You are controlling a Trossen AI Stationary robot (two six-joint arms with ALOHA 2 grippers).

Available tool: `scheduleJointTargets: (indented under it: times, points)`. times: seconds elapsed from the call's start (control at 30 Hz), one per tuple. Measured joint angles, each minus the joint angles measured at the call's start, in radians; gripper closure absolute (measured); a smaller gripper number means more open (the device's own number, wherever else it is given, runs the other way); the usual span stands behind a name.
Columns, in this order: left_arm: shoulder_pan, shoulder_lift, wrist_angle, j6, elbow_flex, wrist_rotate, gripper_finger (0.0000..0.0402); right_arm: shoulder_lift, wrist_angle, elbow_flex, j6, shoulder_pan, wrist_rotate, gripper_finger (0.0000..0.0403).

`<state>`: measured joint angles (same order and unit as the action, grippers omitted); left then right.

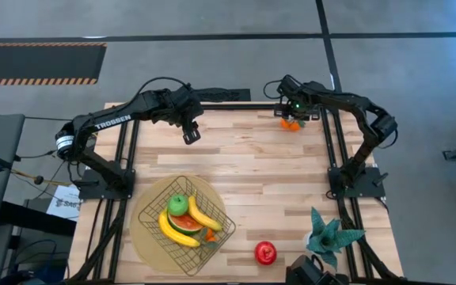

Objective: Build produce basket
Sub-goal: Put the oranges into the gold wire basket

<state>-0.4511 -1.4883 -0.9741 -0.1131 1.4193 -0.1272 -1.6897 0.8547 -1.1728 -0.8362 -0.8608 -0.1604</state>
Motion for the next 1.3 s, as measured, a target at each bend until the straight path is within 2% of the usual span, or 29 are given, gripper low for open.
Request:
scheduleJointTargets:
  times: [0.17,0.43,0.6,0.77,0.97,1.3]
  points:
    - [0.000,0.000,0.000,0.000,0.000,0.000,0.0257,0.000,0.000,0.000,-0.031,0.000,0.005,0.0163]
    - [0.000,-0.003,0.000,-0.023,0.000,0.036,0.0257,0.000,0.000,0.000,-0.030,0.002,0.087,0.0164]
    - [0.000,-0.004,0.004,-0.023,0.000,0.036,0.0257,-0.002,-0.138,0.064,-0.039,0.018,0.136,0.0164]
    - [0.000,-0.005,0.004,-0.023,0.000,0.036,0.0257,-0.002,-0.168,0.121,-0.061,0.024,0.135,0.0164]
    - [0.000,-0.005,0.003,-0.021,0.000,0.036,0.0257,-0.001,-0.136,0.134,-0.051,-0.021,0.105,0.0164]
    - [0.000,-0.005,0.004,-0.018,0.000,0.043,0.0257,-0.001,-0.195,0.134,-0.046,-0.039,0.105,0.0165]
